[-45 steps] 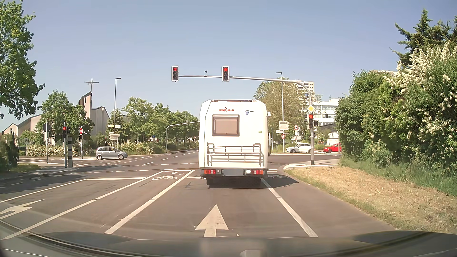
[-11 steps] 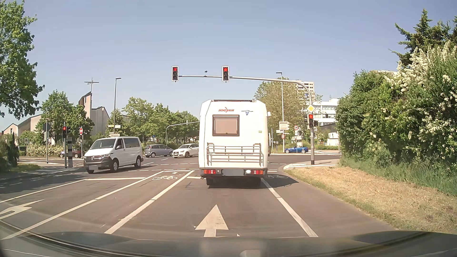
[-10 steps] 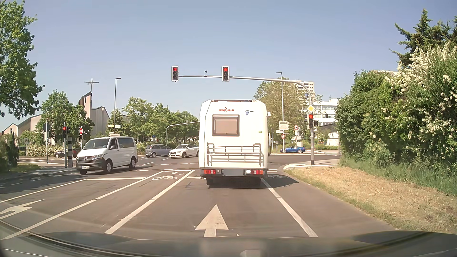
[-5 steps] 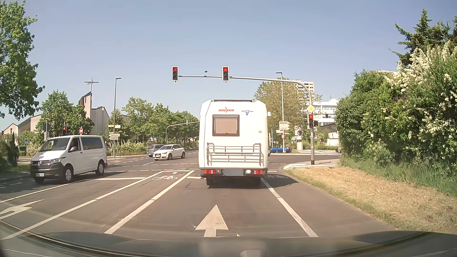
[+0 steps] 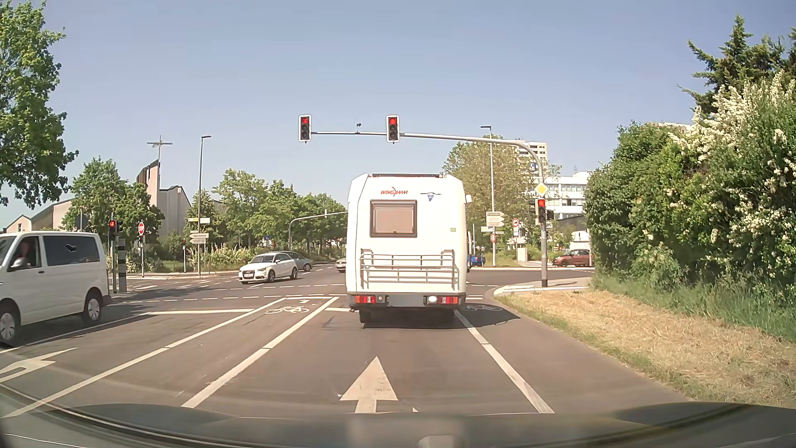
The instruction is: Follow the waypoints while adhering to traffic rules and regulations
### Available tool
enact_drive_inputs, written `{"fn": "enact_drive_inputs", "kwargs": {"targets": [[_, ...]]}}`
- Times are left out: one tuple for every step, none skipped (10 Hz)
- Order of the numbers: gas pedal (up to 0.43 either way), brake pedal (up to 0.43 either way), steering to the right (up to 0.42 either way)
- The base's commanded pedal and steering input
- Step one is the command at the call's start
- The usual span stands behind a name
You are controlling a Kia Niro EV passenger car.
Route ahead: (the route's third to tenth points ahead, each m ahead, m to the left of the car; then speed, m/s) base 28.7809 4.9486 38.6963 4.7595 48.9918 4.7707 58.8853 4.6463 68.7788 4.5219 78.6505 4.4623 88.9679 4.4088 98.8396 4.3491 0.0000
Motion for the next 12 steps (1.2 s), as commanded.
{"fn": "enact_drive_inputs", "kwargs": {"targets": [[0.0,0.293,0.005],[0.0,0.293,0.005],[0.0,0.293,0.005],[0.0,0.293,0.005],[0.0,0.299,0.005],[0.0,0.299,0.005],[0.0,0.293,0.005],[0.0,0.293,0.005],[0.0,0.299,0.005],[0.0,0.293,0.005],[0.0,0.293,0.005],[0.0,0.293,0.005]]}}
